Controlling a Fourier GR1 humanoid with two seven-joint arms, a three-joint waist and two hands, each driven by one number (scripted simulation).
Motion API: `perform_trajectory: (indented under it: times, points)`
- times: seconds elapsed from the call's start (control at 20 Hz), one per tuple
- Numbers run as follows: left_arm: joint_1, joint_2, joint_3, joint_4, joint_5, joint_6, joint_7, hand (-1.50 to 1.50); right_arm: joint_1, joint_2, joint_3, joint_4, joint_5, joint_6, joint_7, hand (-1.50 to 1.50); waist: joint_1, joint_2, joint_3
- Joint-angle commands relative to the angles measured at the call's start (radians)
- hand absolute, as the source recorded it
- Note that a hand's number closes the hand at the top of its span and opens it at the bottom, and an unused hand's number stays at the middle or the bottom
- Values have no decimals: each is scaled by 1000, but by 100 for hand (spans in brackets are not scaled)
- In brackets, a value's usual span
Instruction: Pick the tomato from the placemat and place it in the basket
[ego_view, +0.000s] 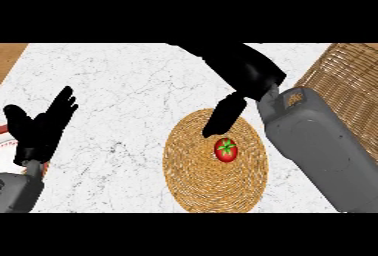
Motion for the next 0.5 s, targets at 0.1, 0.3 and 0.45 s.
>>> perform_trajectory:
  times: [0.1, 0.3, 0.45]
  points:
    - [-2, -32, -23, -19, -29, 16, 9, 0, -200, -121, -109, 72, -89, 250, 237, -150, 4, 5, 2]
    - [-11, -11, 10, -20, -13, -9, 16, 0, -254, -146, -148, 175, -243, 469, 270, -150, 13, 8, 3]
    - [-51, -34, 14, 44, -36, -7, 8, 0, -235, -166, -178, 215, -305, 553, 265, -150, 5, 12, 3]
